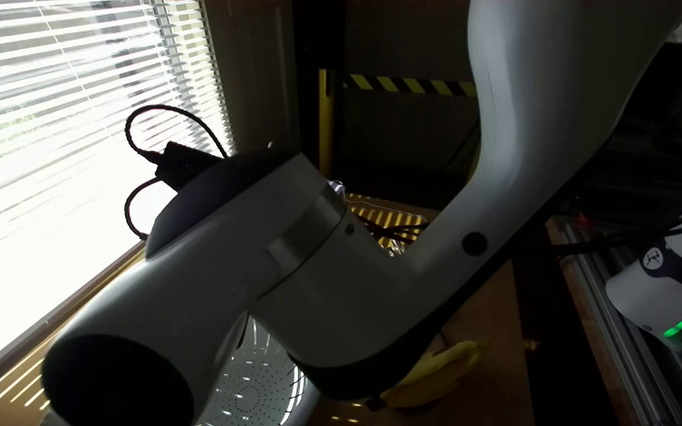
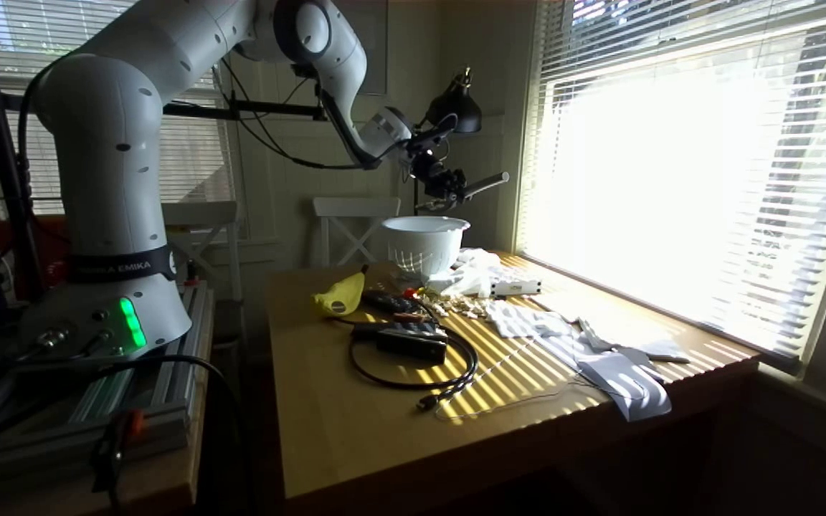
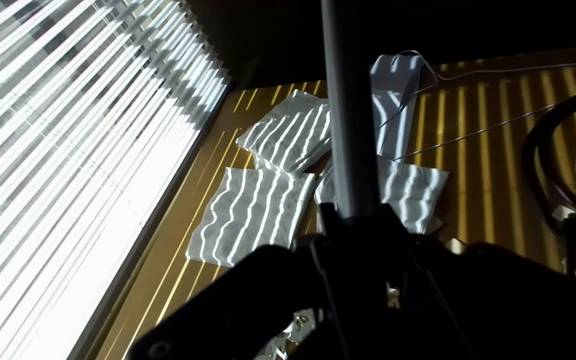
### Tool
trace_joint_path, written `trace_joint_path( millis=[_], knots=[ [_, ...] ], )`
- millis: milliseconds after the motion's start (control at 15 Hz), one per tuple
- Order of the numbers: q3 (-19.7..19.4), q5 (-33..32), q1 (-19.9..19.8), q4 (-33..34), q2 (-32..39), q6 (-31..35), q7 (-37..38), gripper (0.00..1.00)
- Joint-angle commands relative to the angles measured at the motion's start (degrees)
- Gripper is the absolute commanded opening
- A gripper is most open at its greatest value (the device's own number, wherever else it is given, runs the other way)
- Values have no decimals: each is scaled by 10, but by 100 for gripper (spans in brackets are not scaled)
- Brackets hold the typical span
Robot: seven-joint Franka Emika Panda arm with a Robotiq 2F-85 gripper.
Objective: Scoop up the letter blocks with the spatula and put them into the colander
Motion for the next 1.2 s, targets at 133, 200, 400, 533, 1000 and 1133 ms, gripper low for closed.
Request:
trace_joint_path(
  millis=[133, 200, 400, 533, 1000, 1133],
  knots=[
    [-37, -101, 63, 59, 62, -18, 123, 6],
    [-42, -119, 71, 60, 68, -19, 145, 6],
    [-53, -164, 86, 56, 75, -29, 218, 6],
    [-47, -132, 75, 75, 81, -68, 250, 6],
    [-36, -12, -9, 84, 62, -161, 238, 6],
    [-35, 31, -45, 64, 52, -150, 252, 6]
  ],
)
